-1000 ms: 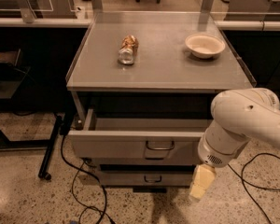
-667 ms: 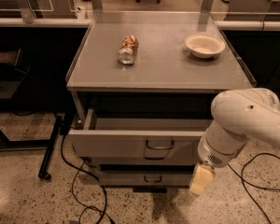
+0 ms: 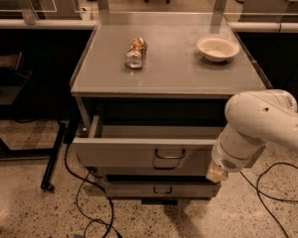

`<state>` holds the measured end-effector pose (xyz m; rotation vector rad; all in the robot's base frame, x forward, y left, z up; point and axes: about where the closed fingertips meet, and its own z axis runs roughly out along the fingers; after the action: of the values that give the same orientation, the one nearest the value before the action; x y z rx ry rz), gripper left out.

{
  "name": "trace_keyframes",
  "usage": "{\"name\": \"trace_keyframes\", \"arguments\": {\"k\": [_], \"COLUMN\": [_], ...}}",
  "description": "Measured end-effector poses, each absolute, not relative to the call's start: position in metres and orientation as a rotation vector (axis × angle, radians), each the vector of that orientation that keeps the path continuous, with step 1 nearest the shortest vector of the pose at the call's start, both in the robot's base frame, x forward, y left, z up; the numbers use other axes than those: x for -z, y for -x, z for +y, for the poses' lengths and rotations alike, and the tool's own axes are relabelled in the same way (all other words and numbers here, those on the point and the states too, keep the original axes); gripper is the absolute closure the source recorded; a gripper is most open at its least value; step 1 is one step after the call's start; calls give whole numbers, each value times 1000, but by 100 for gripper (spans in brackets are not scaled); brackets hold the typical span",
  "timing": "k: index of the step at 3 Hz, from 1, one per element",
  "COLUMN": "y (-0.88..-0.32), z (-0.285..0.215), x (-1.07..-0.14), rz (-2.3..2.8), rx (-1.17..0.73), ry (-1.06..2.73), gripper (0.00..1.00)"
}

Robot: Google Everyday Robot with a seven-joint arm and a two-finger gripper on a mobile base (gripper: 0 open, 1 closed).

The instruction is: Close top drawer

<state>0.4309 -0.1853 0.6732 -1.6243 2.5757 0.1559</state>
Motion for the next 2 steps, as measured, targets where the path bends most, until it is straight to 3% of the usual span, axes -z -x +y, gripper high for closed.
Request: {"name": "trace_keyframes", "arguments": {"k": [1,2], "y": [-454,-477], "z": [-191,-195], "x": [-668,-664], "rz": [2606,2617], "rx": [-62,-8], "ry": [1588,1527], "gripper": [97,100]}}
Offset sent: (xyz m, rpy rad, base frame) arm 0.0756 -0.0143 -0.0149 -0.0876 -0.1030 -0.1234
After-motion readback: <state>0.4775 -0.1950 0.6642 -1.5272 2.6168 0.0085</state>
